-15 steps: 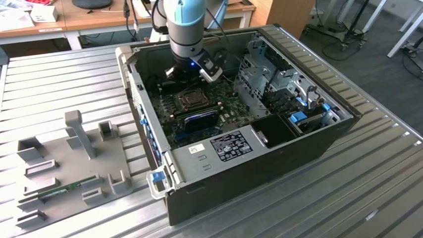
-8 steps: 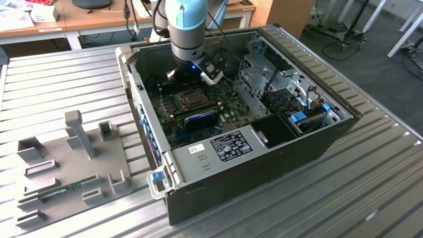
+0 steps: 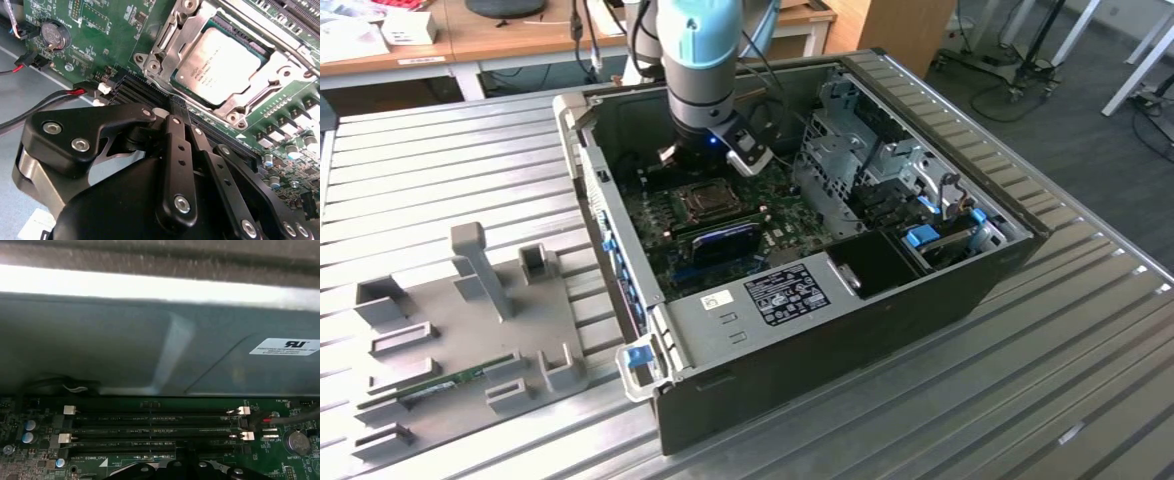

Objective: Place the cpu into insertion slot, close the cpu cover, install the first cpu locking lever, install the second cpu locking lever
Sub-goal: 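Install the first cpu locking lever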

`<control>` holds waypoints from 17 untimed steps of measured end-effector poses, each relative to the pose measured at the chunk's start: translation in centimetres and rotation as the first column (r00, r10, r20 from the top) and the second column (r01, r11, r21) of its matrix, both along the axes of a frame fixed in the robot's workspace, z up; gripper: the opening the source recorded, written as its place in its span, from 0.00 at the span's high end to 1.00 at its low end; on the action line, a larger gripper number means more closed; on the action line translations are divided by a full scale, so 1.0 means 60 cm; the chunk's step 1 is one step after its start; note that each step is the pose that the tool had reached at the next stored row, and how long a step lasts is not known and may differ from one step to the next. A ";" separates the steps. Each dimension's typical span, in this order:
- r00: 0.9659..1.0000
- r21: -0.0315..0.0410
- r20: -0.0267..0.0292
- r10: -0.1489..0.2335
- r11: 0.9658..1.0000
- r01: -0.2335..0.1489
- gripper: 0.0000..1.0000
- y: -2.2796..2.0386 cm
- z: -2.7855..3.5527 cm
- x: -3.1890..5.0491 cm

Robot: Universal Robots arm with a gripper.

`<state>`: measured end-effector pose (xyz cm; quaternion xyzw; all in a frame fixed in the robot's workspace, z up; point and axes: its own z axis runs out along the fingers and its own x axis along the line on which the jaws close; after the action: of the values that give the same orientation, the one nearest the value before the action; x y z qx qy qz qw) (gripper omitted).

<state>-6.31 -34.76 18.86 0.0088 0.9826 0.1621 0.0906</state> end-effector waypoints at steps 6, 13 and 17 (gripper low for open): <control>1.000 0.000 0.000 0.000 1.000 0.000 0.89 0.0000 -0.002 0.001; 1.000 0.008 0.000 0.000 1.000 0.000 0.89 0.0000 -0.002 0.001; 1.000 0.012 0.000 0.000 1.000 0.000 0.89 -0.0001 -0.002 0.001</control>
<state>-6.25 -34.76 18.73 0.0094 0.9816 0.1678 0.0906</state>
